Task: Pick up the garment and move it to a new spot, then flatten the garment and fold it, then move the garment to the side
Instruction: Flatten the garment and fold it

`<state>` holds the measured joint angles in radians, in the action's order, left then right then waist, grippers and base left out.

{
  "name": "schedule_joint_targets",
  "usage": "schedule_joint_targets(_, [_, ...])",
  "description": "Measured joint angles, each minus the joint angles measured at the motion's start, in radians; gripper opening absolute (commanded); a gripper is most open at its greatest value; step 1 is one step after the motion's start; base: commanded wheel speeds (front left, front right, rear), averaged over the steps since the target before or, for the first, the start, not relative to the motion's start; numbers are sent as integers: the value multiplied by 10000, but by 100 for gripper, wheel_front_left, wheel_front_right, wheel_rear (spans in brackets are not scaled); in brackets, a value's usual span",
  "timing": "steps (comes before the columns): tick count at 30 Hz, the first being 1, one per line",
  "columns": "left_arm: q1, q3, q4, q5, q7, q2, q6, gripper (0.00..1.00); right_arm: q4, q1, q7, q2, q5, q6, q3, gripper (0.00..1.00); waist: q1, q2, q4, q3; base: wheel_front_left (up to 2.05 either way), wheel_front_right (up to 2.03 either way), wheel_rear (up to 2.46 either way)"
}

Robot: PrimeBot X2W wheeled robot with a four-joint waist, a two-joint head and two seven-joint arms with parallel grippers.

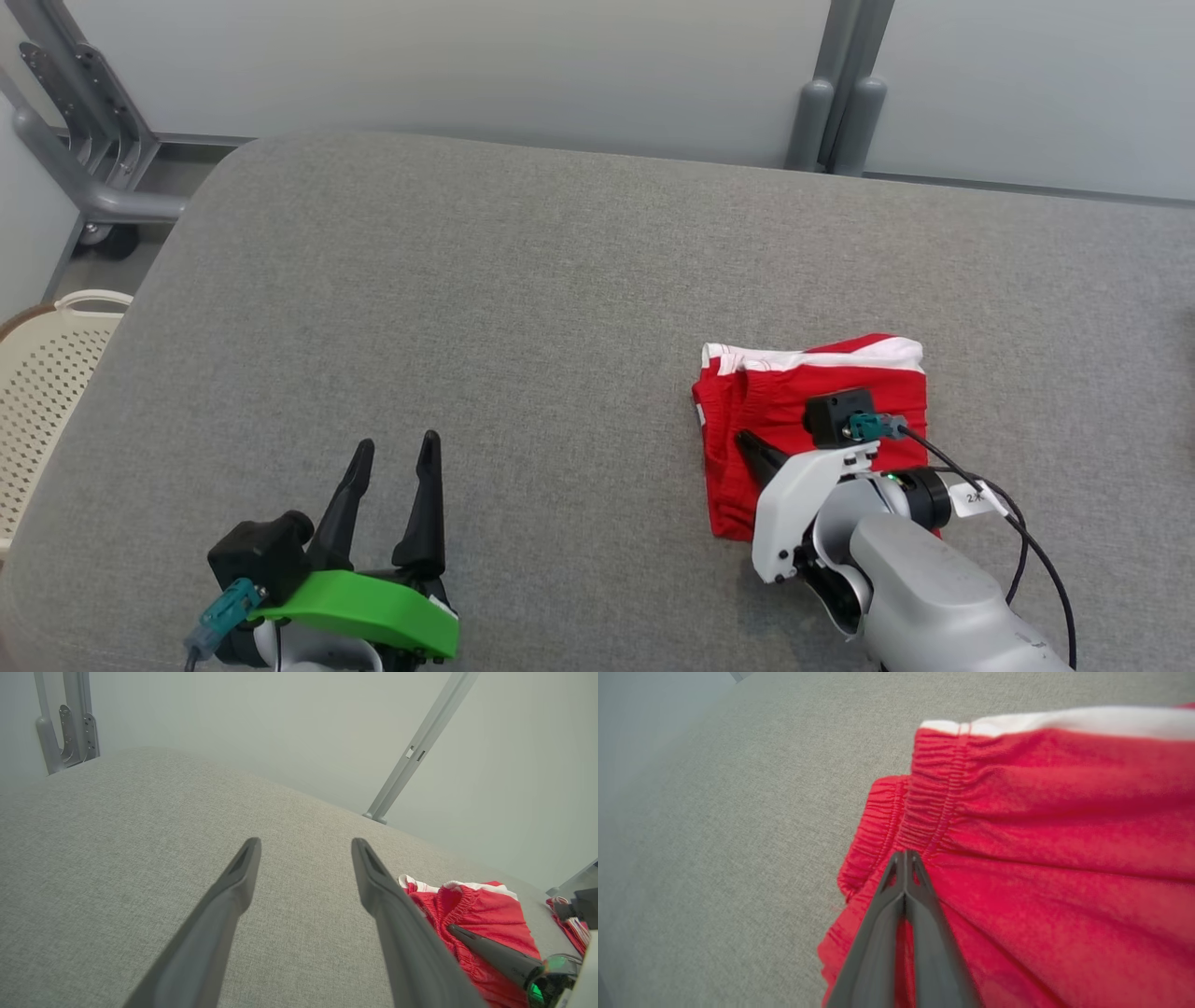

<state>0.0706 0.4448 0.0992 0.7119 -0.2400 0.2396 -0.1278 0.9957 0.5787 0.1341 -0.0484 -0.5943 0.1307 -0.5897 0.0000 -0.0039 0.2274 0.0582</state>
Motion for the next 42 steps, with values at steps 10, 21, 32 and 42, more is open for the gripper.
schedule_joint_targets(10, [-79, 29, -31, 59, 58, 98, -50, 100, 19, 151, 621, 4, -290, 0, -493, 0, 0, 0, -268, -191, 0, 0, 0])
schedule_joint_targets(21, [-381, 67, -261, 73, 136, 217, -224, 100, -50, 658, 1231, 2, 374, 0, 522, 31, 0, 0, -969, -557, 0, 0, 0])
schedule_joint_targets(32, [-463, 69, -529, 75, 146, 255, -366, 100, -1837, -92, 1273, -31, 3055, 0, 3787, 100, 0, 0, -1716, -755, 0, 0, 0])
schedule_joint_targets(42, [-549, 75, -671, 107, 176, 301, -439, 100, -4263, -1883, 282, -65, 4550, 0, 5660, 100, 0, 0, -1970, -796, 0, 0, 0])
